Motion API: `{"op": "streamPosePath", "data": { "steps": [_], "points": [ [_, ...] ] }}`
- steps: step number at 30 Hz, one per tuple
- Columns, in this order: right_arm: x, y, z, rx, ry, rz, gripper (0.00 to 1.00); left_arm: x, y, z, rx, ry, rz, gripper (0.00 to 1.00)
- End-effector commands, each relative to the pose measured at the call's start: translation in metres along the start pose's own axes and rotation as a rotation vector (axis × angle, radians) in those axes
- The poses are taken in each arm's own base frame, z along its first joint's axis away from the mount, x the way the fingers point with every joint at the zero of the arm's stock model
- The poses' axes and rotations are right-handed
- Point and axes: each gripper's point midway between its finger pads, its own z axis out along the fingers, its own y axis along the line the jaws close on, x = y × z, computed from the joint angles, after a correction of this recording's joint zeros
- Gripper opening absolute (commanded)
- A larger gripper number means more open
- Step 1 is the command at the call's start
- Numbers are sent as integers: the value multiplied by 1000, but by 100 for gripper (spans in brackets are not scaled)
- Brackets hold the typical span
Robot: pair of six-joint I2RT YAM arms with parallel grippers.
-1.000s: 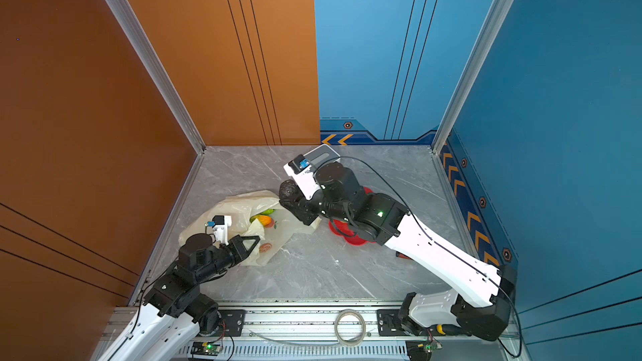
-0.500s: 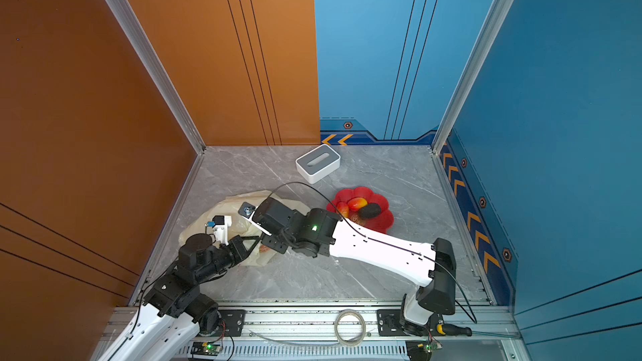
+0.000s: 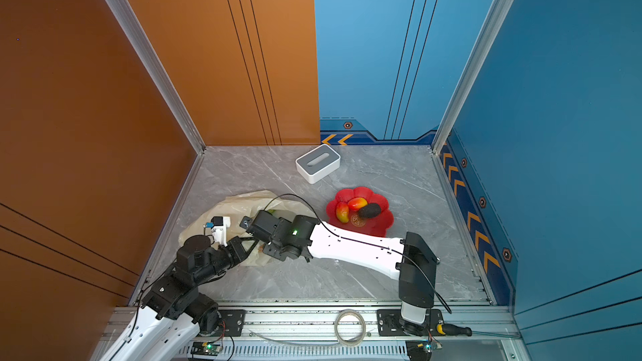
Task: Place the fruits into the plastic bag
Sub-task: 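Carry the avocado into the bag mouth held by the left gripper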
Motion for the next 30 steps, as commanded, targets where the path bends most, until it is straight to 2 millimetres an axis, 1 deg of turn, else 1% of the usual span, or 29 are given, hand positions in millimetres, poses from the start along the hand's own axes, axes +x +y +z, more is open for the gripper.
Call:
{"op": "streamPosePath", "data": {
  "steps": [1,5,9,14,19,23,26,27,30],
  "points": [
    [9,0,18,-28,22,70,32,-10,-8,-9,4,-38,11,0],
    [18,2,33,-91,39,146,32,-12,-9,-12,2,-49,10,0],
    [15,8,44,-205,-1,286,32,-15,-14,-16,10,-61,11,0],
    [-4,16,54,-343,-76,455,31,-17,-21,-18,25,-55,15,0],
    [-35,21,58,-481,-172,604,31,-15,-26,-17,40,-33,27,0],
    [-55,25,66,-574,-223,701,30,-14,-25,-18,41,-34,27,0],
    [-68,25,74,-655,-272,810,30,-13,-24,-17,40,-33,22,0],
    [-74,23,76,-685,-299,859,30,-14,-24,-17,40,-35,22,0],
    [-84,14,83,-750,-365,1002,28,-14,-24,-17,39,-37,21,0]
  ]
}}
